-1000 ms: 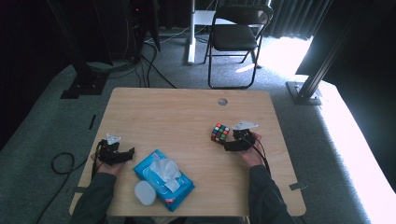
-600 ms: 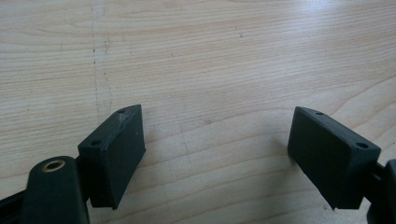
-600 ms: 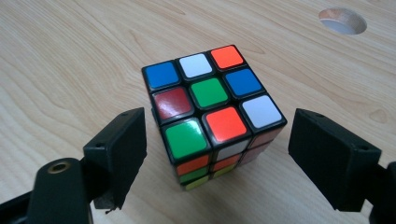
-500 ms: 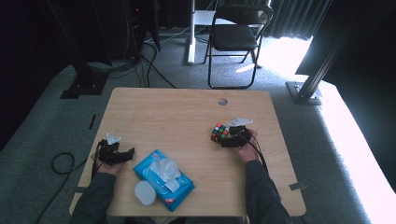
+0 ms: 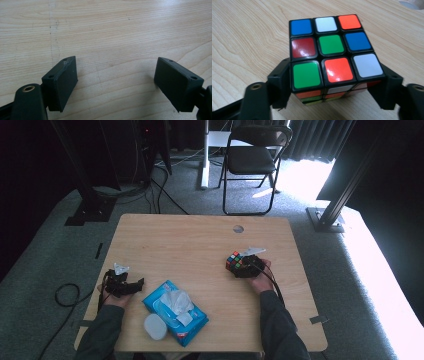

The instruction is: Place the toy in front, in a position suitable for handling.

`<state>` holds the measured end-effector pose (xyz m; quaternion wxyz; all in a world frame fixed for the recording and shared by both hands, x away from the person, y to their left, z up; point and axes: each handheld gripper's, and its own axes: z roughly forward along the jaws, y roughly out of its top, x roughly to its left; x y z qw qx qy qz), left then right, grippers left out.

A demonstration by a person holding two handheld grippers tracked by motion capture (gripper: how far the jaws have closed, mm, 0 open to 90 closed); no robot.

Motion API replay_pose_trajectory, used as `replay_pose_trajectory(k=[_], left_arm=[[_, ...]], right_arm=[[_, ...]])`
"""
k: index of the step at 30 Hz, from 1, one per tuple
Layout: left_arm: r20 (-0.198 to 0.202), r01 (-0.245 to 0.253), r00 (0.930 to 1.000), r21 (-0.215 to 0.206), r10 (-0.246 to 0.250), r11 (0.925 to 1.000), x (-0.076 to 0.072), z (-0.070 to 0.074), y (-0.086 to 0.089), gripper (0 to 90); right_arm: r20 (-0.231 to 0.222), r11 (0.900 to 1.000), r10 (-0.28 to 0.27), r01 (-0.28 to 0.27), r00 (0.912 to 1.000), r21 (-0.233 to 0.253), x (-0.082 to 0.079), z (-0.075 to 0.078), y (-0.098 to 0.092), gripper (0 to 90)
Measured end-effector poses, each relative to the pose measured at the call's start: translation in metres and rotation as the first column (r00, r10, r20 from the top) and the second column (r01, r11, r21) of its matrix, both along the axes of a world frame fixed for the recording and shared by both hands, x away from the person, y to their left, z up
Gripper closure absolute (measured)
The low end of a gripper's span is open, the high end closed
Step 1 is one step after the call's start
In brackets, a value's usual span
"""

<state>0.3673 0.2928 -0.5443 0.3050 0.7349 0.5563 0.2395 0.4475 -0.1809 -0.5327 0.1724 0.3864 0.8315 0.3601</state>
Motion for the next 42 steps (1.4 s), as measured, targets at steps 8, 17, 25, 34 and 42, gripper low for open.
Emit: replay_pose_trajectory(k=[8,17,25,34,42], left_arm=[[0.000,0.001,1.0000,0.000,-0.001,1.0000,0.000,0.000,0.000,18.8],[0.001,0.002,1.0000,0.000,-0.002,1.0000,0.000,0.000,0.000,18.8],[0.000,0.002,1.0000,0.000,-0.002,1.0000,0.000,0.000,0.000,18.8],[0.000,0.002,1.0000,0.000,-0.002,1.0000,0.000,0.000,0.000,18.8],[0.001,0.002,1.0000,-0.001,-0.002,1.0000,0.001,0.000,0.000,18.8]], right_arm=[[0.018,1.000,0.005,-0.005,0.9998,-0.003,-0.002,0.001,0.002,33.4],[0.055,1.000,0.001,-0.002,0.9985,0.017,-0.006,0.008,0.006,33.7],[0.066,0.999,0.027,-0.029,0.9974,0.027,-0.010,0.013,0.013,33.6],[0.060,0.997,0.077,-0.078,0.9952,0.010,-0.015,0.010,0.028,33.7],[0.076,0.991,0.130,-0.131,0.9886,0.009,-0.022,0.011,0.045,33.6]])
